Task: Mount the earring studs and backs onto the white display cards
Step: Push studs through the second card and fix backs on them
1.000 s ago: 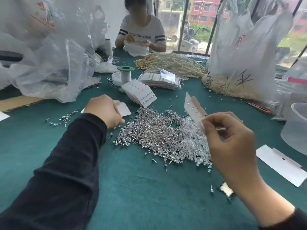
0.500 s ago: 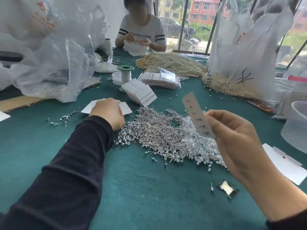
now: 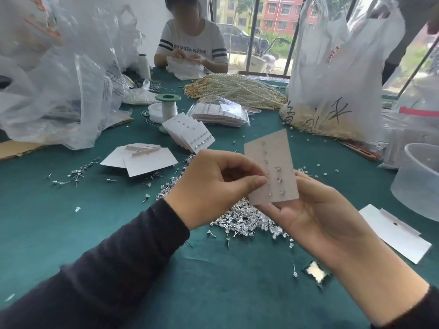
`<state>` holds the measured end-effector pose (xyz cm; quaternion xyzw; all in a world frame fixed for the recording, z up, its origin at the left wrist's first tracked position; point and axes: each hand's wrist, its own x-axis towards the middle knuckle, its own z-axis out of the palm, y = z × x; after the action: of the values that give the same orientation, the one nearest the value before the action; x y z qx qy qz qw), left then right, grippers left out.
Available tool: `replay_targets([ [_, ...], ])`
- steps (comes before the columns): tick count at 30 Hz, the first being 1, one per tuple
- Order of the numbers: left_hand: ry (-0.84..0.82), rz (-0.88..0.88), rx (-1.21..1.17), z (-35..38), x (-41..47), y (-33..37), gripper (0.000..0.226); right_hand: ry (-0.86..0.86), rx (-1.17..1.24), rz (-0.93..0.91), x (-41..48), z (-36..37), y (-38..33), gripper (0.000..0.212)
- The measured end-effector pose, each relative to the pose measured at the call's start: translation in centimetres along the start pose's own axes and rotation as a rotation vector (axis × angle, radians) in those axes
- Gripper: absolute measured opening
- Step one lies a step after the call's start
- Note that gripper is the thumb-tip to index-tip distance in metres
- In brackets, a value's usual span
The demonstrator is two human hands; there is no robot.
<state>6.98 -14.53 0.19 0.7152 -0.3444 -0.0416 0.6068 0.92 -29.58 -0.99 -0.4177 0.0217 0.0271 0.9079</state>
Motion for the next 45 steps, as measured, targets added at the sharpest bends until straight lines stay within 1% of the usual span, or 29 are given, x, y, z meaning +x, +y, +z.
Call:
replay_targets([
  [2,0.032,-0.026,-0.013,-0.3,0.1,-0.1,0.009,0.006,0.028,0.016,-0.1,0.1,-0.1,0.049],
  [3,0.042,-0.045,-0.024,-0.5,0.2,-0.1,0.009,0.011,0.045,0.022,-0.2,0.1,-0.1,0.051],
  [6,0.061,-0.068,-0.079,-0.8,0.2,0.0,0.008,0.015,0.052,0.028,-0.2,0.2,-0.2,0.062],
  [9,0.098,-0.033,-0.13,-0.6,0.2,0.0,0.011,0.008,0.017,0.035,-0.2,0.3,0.1,0.07],
  [12,0.12,0.026,-0.143,-0.3,0.2,0.0,0.012,-0.043,0.062,0.03,-0.2,0.2,0.2,0.063],
  [14,0.124,0.064,-0.17,-0.2,0.1,0.0,0.009,-0.076,0.094,0.037,-0.2,0.1,0.0,0.056],
  [16,0.119,0.083,-0.192,0.0,0.1,0.0,0.008,-0.092,0.055,0.04,-0.2,-0.1,0.0,0.049],
  [18,0.123,0.082,-0.18,0.2,0.0,-0.2,0.014,-0.136,-0.003,0.036,-0.2,0.0,0.1,0.043],
  [21,0.144,0.053,-0.164,0.2,0.1,-0.3,0.017,-0.168,-0.061,0.026,-0.1,0.0,0.3,0.04],
  [25,0.118,0.041,-0.181,0.2,0.1,-0.1,0.016,-0.162,-0.075,0.021,-0.1,-0.2,0.3,0.049],
  [29,0.089,0.014,-0.164,0.1,0.1,-0.2,0.015,-0.125,-0.099,0.03,0.0,-0.2,0.4,0.044],
  [32,0.092,-0.018,-0.177,0.0,0.2,-0.4,0.013,-0.135,-0.114,0.047,0.1,-0.3,0.4,0.056],
  [33,0.095,-0.029,-0.183,0.0,0.2,-0.5,0.012,-0.139,-0.117,0.051,0.1,-0.2,0.4,0.056],
  [36,0.09,-0.059,-0.197,-0.1,0.2,-0.6,0.011,-0.125,-0.123,0.06,0.1,-0.2,0.5,0.047],
  [39,0.075,-0.083,-0.196,-0.1,0.2,-0.6,0.009,-0.106,-0.14,0.07,0.1,-0.3,0.6,0.047],
  [41,0.096,-0.098,-0.188,0.0,0.1,-0.7,0.007,-0.083,-0.149,0.055,0.0,-0.2,0.8,0.047],
  [43,0.131,-0.11,-0.154,0.0,0.1,-0.9,0.006,-0.043,-0.183,-0.011,0.0,-0.1,1.0,0.042],
  [45,0.149,-0.125,-0.123,0.0,0.1,-1.0,0.008,0.004,-0.29,-0.11,-0.1,0.0,1.2,0.034],
])
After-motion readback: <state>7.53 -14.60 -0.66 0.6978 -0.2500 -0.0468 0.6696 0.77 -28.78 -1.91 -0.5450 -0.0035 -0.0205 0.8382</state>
